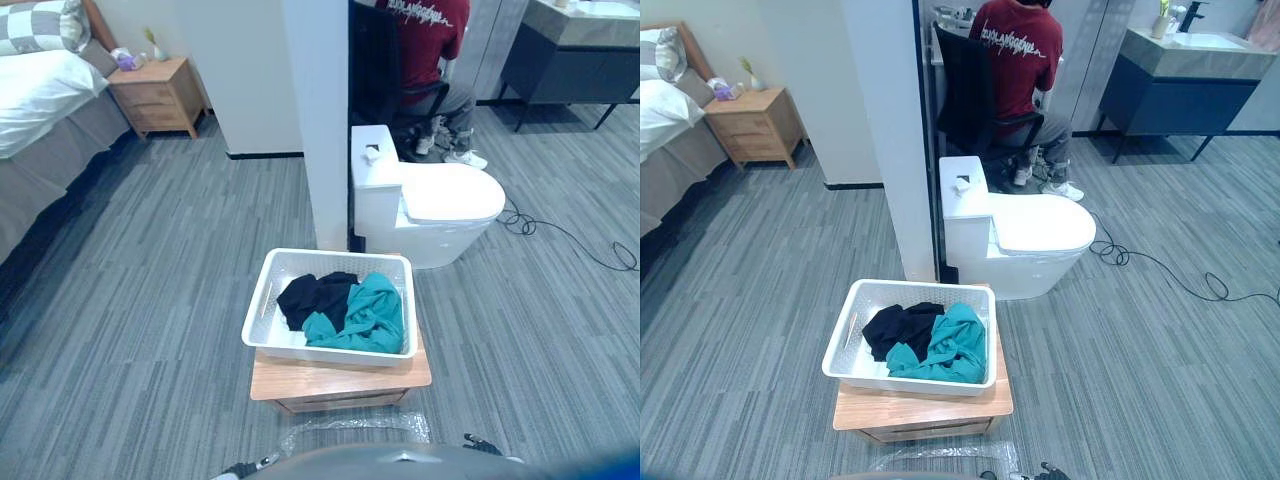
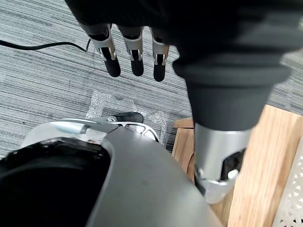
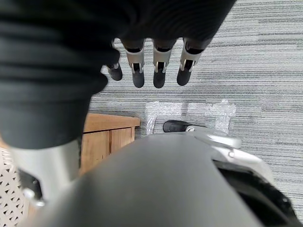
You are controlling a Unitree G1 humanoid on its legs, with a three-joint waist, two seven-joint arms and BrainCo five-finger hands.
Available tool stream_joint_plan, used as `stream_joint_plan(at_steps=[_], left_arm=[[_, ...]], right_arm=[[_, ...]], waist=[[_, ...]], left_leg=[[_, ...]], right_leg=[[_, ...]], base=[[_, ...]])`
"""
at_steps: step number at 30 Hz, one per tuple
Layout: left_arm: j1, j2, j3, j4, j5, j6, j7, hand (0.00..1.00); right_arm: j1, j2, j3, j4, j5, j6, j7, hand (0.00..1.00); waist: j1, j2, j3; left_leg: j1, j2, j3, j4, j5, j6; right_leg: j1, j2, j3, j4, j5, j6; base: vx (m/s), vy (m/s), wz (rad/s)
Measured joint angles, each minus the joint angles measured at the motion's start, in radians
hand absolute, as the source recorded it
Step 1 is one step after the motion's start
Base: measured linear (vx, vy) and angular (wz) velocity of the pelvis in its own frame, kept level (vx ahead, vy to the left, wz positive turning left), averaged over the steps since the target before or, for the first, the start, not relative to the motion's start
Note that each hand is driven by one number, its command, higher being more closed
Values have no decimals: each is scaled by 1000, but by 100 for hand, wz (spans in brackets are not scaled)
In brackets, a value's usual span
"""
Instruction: Tidy the bed and pick cloth on bed and put in laundry
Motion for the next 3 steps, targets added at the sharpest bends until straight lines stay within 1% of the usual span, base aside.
stream_joint_plan(at_steps=[3], left_arm=[[0, 0, 0, 0, 0, 0, 0, 0]], right_arm=[[0, -1, 0, 4, 17, 1, 2, 0]], waist=[[-2, 0, 0]], left_leg=[[0, -3, -2, 0, 1, 1]], right_leg=[[1, -3, -2, 0, 0, 0]], base=[[0, 0, 0]])
